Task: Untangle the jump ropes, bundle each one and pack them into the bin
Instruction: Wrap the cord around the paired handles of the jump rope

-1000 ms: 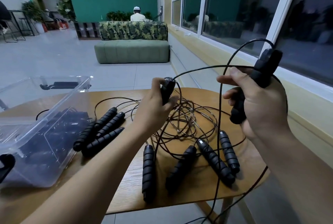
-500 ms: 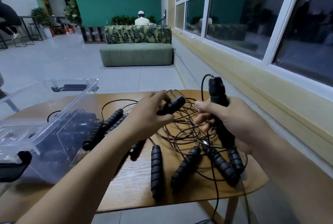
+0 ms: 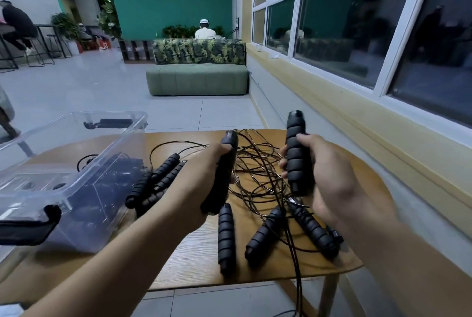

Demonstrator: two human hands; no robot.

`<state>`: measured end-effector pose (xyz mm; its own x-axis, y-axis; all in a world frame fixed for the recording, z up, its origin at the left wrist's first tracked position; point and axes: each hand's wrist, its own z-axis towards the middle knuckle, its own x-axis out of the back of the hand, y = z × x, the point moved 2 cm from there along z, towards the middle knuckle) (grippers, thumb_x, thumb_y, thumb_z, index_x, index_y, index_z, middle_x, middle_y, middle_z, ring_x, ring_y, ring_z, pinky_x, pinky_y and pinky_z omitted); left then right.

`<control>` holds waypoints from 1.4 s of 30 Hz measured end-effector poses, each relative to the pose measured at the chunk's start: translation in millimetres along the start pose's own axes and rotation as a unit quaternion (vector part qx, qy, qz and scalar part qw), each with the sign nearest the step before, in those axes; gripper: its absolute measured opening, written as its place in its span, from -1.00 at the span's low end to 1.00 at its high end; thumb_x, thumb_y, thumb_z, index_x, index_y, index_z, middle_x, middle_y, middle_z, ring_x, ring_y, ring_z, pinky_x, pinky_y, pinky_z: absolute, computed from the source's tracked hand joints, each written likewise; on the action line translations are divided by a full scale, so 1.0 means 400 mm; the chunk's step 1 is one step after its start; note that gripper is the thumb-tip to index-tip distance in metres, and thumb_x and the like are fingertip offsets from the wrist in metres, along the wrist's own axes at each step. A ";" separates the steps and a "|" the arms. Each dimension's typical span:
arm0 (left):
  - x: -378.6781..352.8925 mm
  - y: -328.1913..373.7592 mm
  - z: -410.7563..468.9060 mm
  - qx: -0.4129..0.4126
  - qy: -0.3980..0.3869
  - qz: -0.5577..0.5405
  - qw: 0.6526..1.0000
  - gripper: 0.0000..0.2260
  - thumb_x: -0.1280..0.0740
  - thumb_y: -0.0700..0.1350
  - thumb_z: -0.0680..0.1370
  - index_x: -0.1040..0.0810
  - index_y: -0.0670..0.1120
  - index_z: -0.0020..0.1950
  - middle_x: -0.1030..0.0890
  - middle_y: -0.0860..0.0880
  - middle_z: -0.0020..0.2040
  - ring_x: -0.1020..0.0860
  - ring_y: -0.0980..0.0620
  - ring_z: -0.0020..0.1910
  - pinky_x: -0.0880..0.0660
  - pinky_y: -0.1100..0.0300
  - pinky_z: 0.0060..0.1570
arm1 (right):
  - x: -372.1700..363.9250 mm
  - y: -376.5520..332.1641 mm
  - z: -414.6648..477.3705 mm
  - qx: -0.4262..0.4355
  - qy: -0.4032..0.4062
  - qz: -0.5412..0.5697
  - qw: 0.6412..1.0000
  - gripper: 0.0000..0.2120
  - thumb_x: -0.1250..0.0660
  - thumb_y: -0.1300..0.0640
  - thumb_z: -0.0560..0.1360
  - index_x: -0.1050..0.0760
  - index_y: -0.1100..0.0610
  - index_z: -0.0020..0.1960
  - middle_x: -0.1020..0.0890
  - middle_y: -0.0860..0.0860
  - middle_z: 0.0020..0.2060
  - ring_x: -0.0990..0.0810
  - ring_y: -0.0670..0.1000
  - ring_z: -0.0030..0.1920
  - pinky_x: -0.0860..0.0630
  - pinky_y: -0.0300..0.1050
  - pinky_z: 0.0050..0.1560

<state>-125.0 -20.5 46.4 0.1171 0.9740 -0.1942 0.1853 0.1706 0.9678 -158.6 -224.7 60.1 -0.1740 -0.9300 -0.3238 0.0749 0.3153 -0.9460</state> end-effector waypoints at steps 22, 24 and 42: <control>0.024 -0.011 -0.037 -0.154 -0.077 0.030 0.985 -0.76 -0.41 -0.05 0.65 -0.61 -0.11 0.28 -0.67 -0.16 0.22 -0.71 -0.14 0.18 -0.73 -0.01 -0.12 | -0.078 0.062 -0.057 0.111 -0.083 -0.136 0.981 -0.81 -0.38 0.05 0.68 -0.62 -0.01 0.28 -0.76 0.00 0.13 -0.74 0.02 0.20 -0.69 0.16 0.21; 0.021 -0.011 -0.038 -0.154 -0.072 0.037 0.985 -0.77 -0.41 -0.06 0.65 -0.61 -0.11 0.27 -0.67 -0.16 0.21 -0.72 -0.15 0.17 -0.73 0.00 -0.14 | -0.075 0.062 -0.056 0.109 -0.084 -0.146 0.980 -0.81 -0.39 0.03 0.68 -0.62 -0.03 0.28 -0.76 -0.01 0.14 -0.73 0.01 0.21 -0.69 0.14 0.23; 0.098 0.040 0.016 -0.308 -0.003 0.375 0.874 -0.57 -0.32 0.46 0.49 -0.69 0.16 0.04 -0.51 0.22 0.11 -0.57 0.19 0.14 -0.56 0.05 0.18 | -0.056 -0.008 -0.056 -0.004 -0.200 -0.227 0.953 -0.72 -0.49 0.26 0.59 -0.62 0.10 0.28 -0.76 0.18 0.03 -0.78 0.19 -0.03 -0.75 0.10 0.04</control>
<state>-111.3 19.5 53.5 -0.0156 0.8455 0.5338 -0.5067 -0.4669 0.7248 -176.9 -200.5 70.1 0.2023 -0.9680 0.1485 0.0731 -0.1363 -0.9880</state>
